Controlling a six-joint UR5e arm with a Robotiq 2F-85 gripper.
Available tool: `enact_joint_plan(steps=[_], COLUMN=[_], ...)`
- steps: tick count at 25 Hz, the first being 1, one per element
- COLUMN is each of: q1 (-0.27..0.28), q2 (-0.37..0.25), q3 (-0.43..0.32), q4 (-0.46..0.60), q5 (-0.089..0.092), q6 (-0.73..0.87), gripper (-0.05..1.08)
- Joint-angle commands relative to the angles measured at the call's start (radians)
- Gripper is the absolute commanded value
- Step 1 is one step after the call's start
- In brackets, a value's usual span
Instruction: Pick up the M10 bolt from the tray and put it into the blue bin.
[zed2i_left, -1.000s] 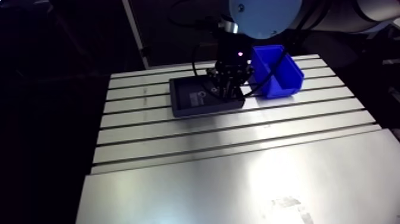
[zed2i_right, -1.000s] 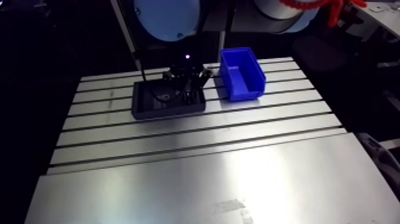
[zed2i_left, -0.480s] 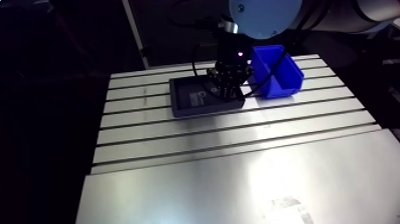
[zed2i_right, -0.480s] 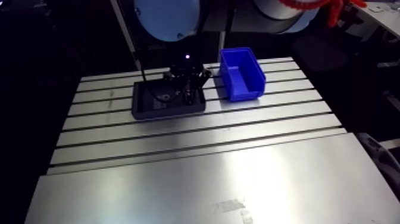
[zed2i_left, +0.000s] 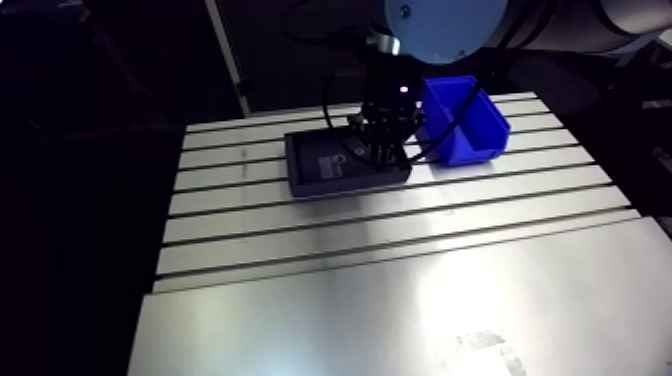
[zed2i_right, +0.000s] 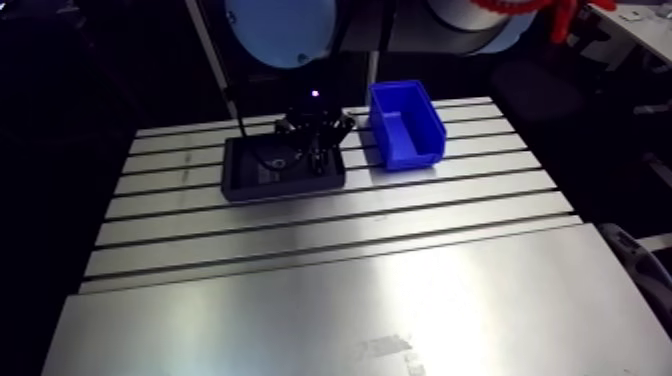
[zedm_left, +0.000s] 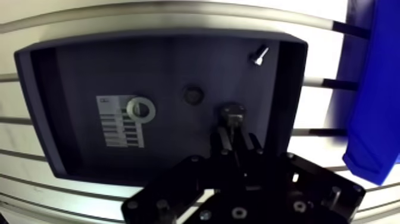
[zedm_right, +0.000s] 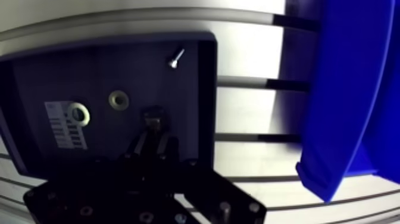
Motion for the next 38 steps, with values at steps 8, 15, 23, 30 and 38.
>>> enact_joint_plan(steps=[8,15,23,30,38], q1=[0.003,0.005,0.008,0.006,0.003], q2=[-0.046,-0.117,-0.166,-0.178,-0.207], q3=[-0.029,-0.063,-0.115,-0.175,-0.261], q4=[0.005,0.04,0.1,0.21,0.275], q5=[0.006,0.008,0.011,0.011,-0.002], q6=[0.002,0.006,-0.002,-0.003,-0.034], gripper=[0.98,0.99,0.94,0.93,1.01])
